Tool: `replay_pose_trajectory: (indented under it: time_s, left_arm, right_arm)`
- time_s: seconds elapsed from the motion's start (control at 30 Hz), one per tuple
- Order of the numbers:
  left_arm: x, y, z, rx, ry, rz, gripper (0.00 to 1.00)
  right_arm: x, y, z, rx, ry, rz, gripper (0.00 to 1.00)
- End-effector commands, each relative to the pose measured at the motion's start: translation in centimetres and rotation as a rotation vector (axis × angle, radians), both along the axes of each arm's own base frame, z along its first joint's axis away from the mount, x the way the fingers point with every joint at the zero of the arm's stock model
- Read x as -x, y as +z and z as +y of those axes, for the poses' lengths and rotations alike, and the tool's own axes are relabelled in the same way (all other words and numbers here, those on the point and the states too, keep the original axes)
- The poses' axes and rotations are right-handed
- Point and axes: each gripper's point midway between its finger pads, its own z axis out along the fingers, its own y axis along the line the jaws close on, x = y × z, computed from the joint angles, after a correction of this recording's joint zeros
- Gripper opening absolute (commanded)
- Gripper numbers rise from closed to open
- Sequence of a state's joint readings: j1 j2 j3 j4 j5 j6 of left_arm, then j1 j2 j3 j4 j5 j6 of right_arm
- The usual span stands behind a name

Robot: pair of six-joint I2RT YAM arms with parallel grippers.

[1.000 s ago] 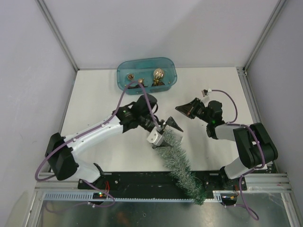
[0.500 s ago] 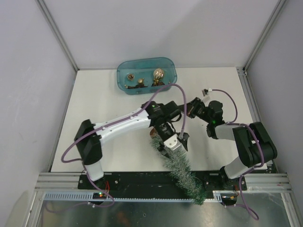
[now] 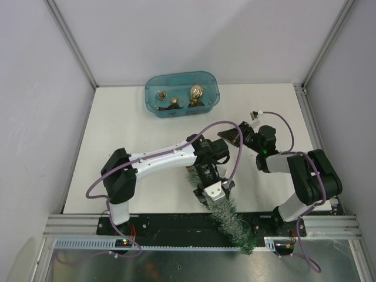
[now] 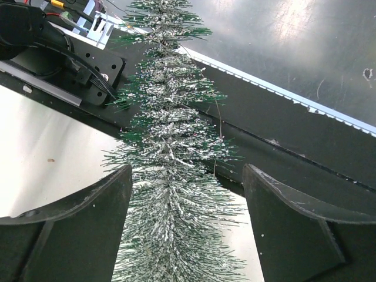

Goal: Decorate the small christmas tree

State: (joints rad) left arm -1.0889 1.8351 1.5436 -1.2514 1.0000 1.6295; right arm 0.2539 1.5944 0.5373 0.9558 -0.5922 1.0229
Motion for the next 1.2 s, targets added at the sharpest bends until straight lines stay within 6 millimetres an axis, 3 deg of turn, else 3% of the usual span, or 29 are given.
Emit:
replay_pose_trajectory:
  time_s: [0.0,0.17,0.23,0.3,0.4,0.47,0.6,0.8,0.93,1.03,1.17]
  left_arm:
    - [-0.2,-0.1,-1.1,0.039,0.004,-0.061,0.8]
    - [-0.9,-1.1,-2.3,0.021,0.052,-0.091,0.77]
    - [-1.1,-1.2,-2.5,0.021,0.058,-0.098,0.69]
    - [-1.1,-1.2,-2.5,0.019,0.063,-0.1,0.55]
    - [-1.1,-1.1,-2.2,0.012,0.069,-0.106,0.24]
    - [-0.9,-1.1,-1.8,0.01,0.07,-0.107,0.15]
    - [-0.6,-1.2,-1.3,0.001,0.072,-0.1,0.2]
    - [-0.8,-1.7,-0.8,-0.007,0.065,-0.122,0.46]
    - [-0.8,-1.9,-0.9,-0.002,0.057,-0.129,0.52]
    - [-0.9,-2.1,-0.9,0.0,0.051,-0.136,0.43]
    - [-1.1,-2.3,-1.0,0.012,0.035,-0.155,0.07]
  right_arm:
    - [0.3,1.2,-0.2,-0.005,0.006,-0.06,0.0]
    - [0.5,1.3,-0.5,0.001,0.001,-0.064,0.0]
    - [0.6,1.3,-0.6,0.002,0.0,-0.066,0.0]
    - [0.7,1.3,-0.7,0.003,-0.001,-0.067,0.0]
    - [0.7,1.5,-0.9,0.003,-0.008,-0.072,0.0]
    - [0.7,1.7,-1.0,0.003,-0.011,-0.075,0.0]
    - [0.7,2.0,-1.3,0.008,-0.018,-0.079,0.0]
    - [0.7,2.1,-1.5,0.019,-0.029,-0.081,0.0]
    - [0.7,2.1,-1.6,0.021,-0.032,-0.078,0.0]
    - [0.7,2.1,-1.6,0.023,-0.032,-0.078,0.0]
    - [0.7,2.2,-1.6,0.022,-0.03,-0.082,0.0]
